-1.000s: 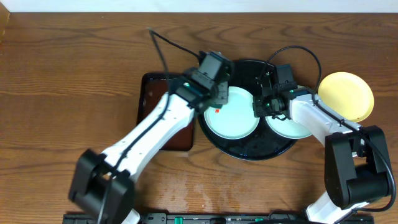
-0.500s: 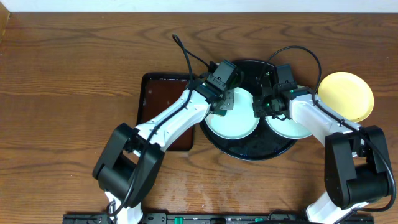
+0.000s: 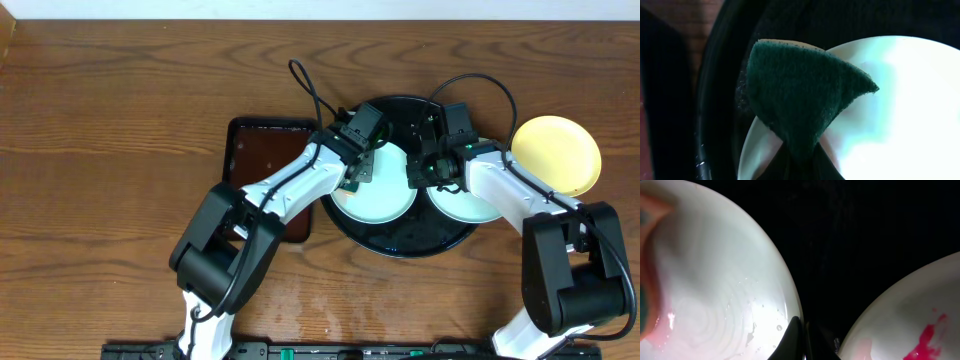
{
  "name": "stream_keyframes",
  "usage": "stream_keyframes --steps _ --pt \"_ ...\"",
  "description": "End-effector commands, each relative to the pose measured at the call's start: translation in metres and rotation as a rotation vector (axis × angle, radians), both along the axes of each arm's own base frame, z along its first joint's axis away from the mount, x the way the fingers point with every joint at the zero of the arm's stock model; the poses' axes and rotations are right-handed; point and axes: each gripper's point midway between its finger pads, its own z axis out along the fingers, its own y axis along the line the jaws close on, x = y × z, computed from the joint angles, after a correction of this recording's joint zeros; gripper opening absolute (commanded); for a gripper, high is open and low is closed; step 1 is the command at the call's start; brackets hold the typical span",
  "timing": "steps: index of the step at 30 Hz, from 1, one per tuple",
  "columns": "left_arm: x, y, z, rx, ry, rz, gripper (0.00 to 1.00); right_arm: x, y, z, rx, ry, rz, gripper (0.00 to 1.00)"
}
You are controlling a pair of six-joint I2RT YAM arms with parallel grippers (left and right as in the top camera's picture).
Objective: Clean dirty plates on tray and stack at the side
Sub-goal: 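Move the sponge over the left pale green plate with the left gripper, then scrub the left pale green plate with the sponge in the left gripper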
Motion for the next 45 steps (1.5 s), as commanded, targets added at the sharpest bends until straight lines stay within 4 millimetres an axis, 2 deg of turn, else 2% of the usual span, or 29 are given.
stream_keyframes --steps 1,6,16,21,26,31,32,34,37,41,43,45 --pt "-0.007 0.013 -0.036 0.077 0.065 0.003 0.07 -0.004 0.003 -0.003 -0.004 0.008 0.02 0.01" --pt "-0.03 -0.01 -0.048 -0.05 0.197 -0.053 0.07 -0.004 0.003 -0.003 -0.004 0.008 0.02 0.01" --pt "-0.062 -0.054 -0.036 -0.312 0.374 -0.153 0.08 -0.004 0.003 -0.003 -0.003 0.007 0.02 0.01" --pt "-0.061 -0.066 -0.015 -0.443 0.421 -0.176 0.08 -0.003 0.003 -0.003 -0.003 0.006 0.02 0.01" --pt "-0.044 -0.065 0.029 -0.588 0.401 -0.186 0.08 -0.004 0.003 -0.003 -0.003 0.007 0.02 0.01" --pt "-0.024 -0.042 0.087 -0.66 0.292 -0.165 0.08 -0.003 0.003 -0.003 -0.003 0.006 0.02 0.01" --pt "-0.018 -0.028 0.108 -0.669 0.243 -0.145 0.08 -0.003 0.003 -0.003 -0.003 0.006 0.02 0.01" --pt "-0.011 -0.006 0.127 -0.651 0.186 -0.1 0.08 -0.003 0.003 -0.003 -0.003 0.006 0.02 0.02" --pt "-0.003 0.031 0.141 -0.559 0.107 -0.037 0.08 -0.003 0.003 -0.003 -0.003 0.006 0.02 0.02" --pt "0.0 0.077 0.142 -0.409 0.054 0.065 0.08 -0.003 0.003 -0.003 -0.002 0.004 0.02 0.04" --pt "0.001 0.087 0.141 -0.376 0.047 0.074 0.08 -0.003 0.003 -0.003 -0.002 0.005 0.02 0.04" --pt "0.002 0.087 0.14 -0.377 0.046 0.075 0.08 -0.003 0.003 -0.003 -0.002 0.005 0.02 0.04"
